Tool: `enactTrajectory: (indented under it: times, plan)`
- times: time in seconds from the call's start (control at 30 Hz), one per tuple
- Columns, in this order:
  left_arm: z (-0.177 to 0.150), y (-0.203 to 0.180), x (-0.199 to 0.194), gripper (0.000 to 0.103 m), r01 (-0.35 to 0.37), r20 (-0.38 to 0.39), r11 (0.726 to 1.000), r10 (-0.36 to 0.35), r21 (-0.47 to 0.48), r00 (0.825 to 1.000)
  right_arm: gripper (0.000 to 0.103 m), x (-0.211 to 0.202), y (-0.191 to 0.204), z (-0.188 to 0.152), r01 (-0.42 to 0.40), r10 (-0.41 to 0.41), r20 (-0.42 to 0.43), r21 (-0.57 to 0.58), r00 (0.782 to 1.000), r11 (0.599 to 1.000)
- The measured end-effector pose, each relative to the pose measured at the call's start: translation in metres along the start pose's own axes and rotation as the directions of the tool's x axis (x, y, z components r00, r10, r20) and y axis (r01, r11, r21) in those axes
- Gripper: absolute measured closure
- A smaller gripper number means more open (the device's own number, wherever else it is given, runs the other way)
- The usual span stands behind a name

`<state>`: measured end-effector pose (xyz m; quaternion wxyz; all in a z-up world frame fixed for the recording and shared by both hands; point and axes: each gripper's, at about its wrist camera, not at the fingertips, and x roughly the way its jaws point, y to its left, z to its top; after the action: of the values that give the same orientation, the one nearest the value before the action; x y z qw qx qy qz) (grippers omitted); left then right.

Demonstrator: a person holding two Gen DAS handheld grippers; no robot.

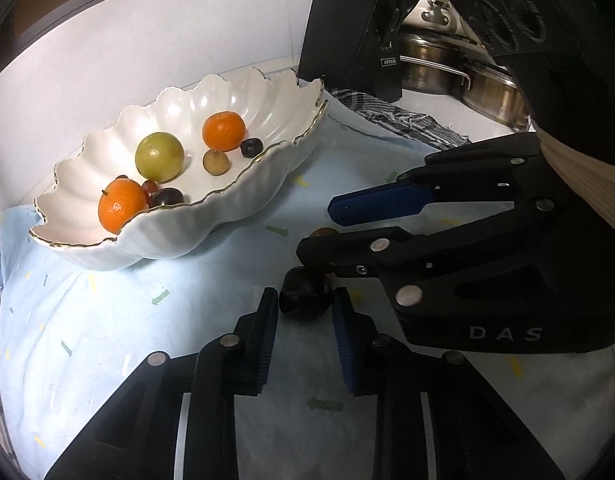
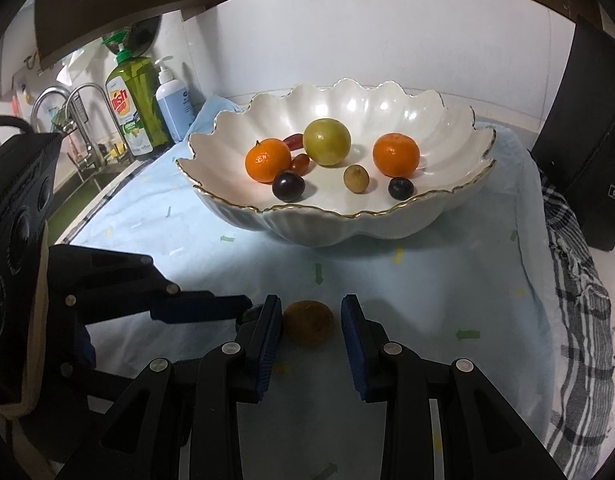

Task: Organize fruits
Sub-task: 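Grasp the last dark plum with the left tool while the right tool grasps a brown fruit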

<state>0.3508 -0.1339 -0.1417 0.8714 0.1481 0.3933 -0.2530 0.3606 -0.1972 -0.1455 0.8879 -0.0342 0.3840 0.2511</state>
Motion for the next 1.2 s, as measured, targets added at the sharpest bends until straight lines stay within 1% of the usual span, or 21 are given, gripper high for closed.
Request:
enactTrajectory:
  times: [0.23,0.3,0.4,0.53,0.8,0.97,1.2]
  plan:
    - [0.001,0.001,0.0,0.076,-0.004,-0.001,1.0,0.004,-0.012,1.0,0.071,0.005,-0.01,0.0,-0.052,0.053,-0.009,0.093,0.999,0.994]
    - [0.0,0.001,-0.001,0.076,-0.004,-0.001,1.0,0.004,-0.019,1.0,0.074,0.006,-0.011,0.0,-0.058,0.059,-0.009,0.098,0.998,0.993]
    - [-0.001,0.001,-0.002,0.077,-0.007,0.0,1.0,0.007,-0.024,1.0,0.075,0.005,-0.008,0.0,-0.06,0.061,-0.006,0.097,0.998,0.993]
    - [-0.002,0.001,-0.007,0.077,-0.021,0.014,0.999,0.021,-0.028,1.0,0.075,0.001,-0.003,-0.001,-0.043,0.042,0.007,0.082,0.999,0.996]
    - [-0.005,0.007,-0.02,0.077,-0.041,0.024,0.996,0.043,-0.075,0.999,0.075,-0.015,-0.003,-0.006,0.034,-0.038,0.034,0.109,0.999,0.994]
    - [-0.006,0.01,-0.034,0.077,-0.05,0.043,0.993,0.055,-0.108,0.998,0.075,-0.025,0.004,-0.008,0.053,-0.058,0.048,0.101,0.997,0.993]
    - [-0.004,0.014,-0.062,0.077,-0.072,0.092,0.986,0.086,-0.148,0.992,0.075,-0.046,0.014,-0.008,0.075,-0.085,0.089,0.111,0.992,0.991]
